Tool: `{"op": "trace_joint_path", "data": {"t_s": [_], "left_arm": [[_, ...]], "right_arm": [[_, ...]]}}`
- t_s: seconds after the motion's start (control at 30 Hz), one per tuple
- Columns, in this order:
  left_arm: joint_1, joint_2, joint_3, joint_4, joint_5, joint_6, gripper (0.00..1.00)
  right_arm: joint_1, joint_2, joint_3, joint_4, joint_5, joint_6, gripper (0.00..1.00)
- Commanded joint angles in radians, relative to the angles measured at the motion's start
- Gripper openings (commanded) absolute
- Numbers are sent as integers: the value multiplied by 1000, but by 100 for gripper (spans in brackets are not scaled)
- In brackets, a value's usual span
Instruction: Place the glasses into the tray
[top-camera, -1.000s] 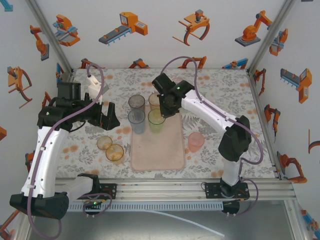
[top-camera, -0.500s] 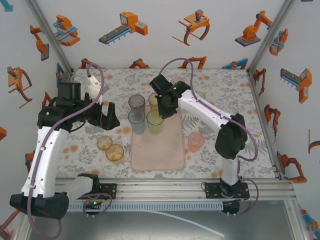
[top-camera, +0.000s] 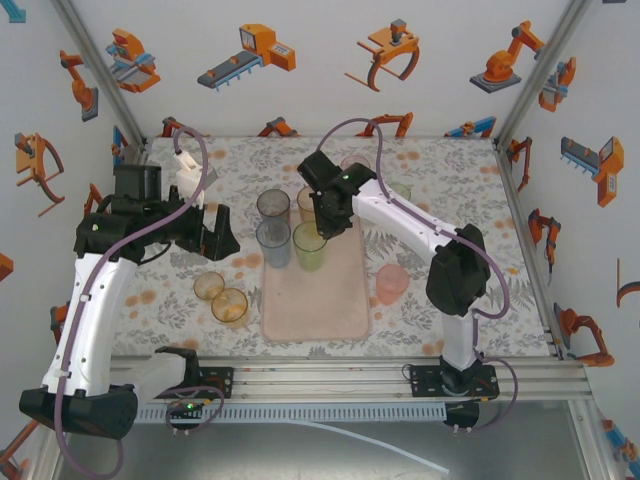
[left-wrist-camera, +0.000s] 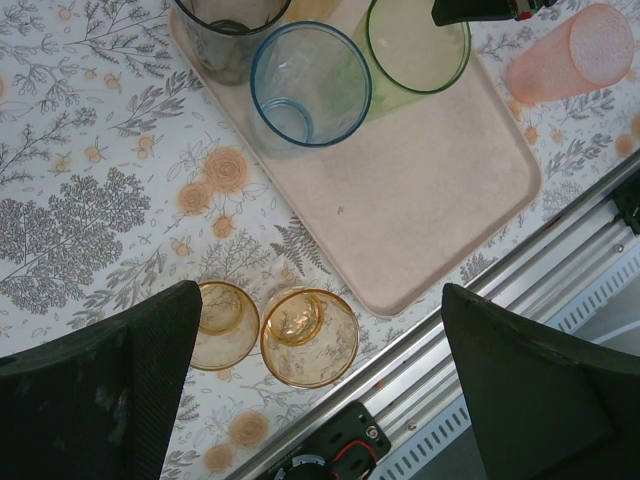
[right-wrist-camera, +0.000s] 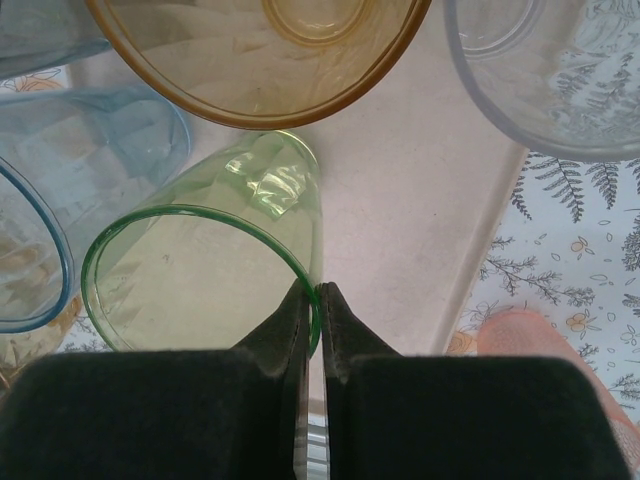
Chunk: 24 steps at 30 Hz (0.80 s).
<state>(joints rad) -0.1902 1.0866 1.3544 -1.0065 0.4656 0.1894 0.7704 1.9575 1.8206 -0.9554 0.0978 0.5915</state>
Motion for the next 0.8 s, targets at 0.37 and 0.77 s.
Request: {"op": "trace_joint_path", "data": {"t_s": [0.37, 0.77], "left_arm": [[-4, -18, 0, 1, 18, 10, 97], [-4, -10, 19, -13, 13, 14, 97]], "right_arm": [[2, -7, 56, -25, 28, 6, 27], [2, -50, 130, -87, 50, -23, 29]]}}
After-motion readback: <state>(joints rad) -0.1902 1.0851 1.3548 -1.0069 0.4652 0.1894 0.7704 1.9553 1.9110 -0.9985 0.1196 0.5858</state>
